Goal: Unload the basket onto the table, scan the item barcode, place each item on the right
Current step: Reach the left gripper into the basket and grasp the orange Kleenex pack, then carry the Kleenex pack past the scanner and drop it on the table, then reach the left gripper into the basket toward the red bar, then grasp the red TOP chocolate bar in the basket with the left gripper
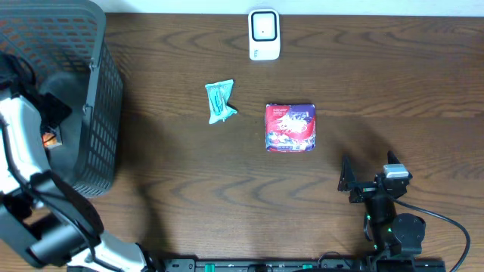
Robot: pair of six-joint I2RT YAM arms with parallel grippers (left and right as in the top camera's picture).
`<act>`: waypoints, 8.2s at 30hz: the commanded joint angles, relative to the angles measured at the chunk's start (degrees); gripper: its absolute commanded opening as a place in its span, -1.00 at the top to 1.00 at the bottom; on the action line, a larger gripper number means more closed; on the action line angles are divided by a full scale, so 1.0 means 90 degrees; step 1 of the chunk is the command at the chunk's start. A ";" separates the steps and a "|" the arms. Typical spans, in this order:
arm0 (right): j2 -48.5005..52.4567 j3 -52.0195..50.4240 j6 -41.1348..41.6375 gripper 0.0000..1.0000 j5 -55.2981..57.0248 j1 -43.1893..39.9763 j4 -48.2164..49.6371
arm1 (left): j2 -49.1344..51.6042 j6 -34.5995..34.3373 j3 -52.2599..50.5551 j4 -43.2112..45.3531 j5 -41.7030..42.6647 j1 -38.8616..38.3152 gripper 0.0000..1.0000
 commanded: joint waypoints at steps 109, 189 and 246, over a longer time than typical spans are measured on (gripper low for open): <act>-0.0027 -0.0007 0.0085 -0.98 0.0034 -0.0039 -0.0029 | -0.3735 0.0299 0.0010 0.1212 0.3019 -0.5236 0.86; -0.0027 -0.0007 0.0085 -0.99 0.0034 -0.0039 -0.0029 | 0.0959 0.0736 0.0175 -0.0367 -0.0976 -0.0044 -0.72; -0.0027 -0.0007 0.0085 -0.98 0.0034 -0.0039 -0.0029 | 0.0347 0.2149 -0.0631 0.0874 0.0070 0.0304 -0.62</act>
